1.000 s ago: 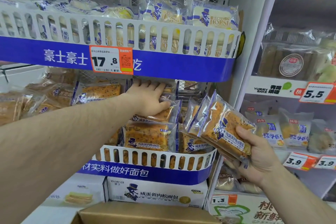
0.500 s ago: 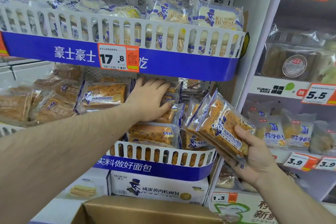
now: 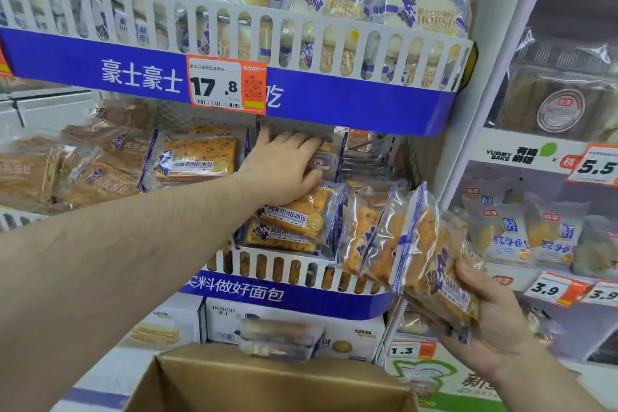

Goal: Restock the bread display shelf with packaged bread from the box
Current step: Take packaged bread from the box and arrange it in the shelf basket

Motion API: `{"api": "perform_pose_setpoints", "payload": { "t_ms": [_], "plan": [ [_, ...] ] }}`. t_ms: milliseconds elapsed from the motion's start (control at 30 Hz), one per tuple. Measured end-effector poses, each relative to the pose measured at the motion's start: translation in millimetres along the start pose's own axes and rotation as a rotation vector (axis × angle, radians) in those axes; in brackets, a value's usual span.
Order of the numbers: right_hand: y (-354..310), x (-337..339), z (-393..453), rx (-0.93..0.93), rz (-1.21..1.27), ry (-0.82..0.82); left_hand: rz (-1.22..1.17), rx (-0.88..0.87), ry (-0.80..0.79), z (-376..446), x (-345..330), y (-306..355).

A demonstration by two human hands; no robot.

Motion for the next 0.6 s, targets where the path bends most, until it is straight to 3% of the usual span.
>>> {"api": "perform_pose_setpoints", "payload": {
  "t_ms": [367, 600],
  "plan": [
    [15, -5, -13, -0.032, 0.016, 0.049, -0.094, -0.041, 0.279, -11, -4, 1],
    [17, -7, -16, -0.028, 0.029, 0.061, -0.096, -0.145, 0.282, -12, -6, 1]
  ]
}}
Point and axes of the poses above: each hand's wrist, its own z-axis towards the middle knuckle, its own x-axis out of the back of the hand, y = z × x, the point moved 3 cm from there along z, towards the middle knuckle, and after that the axes turned 12 degrees about x, right-handed, at the moved point
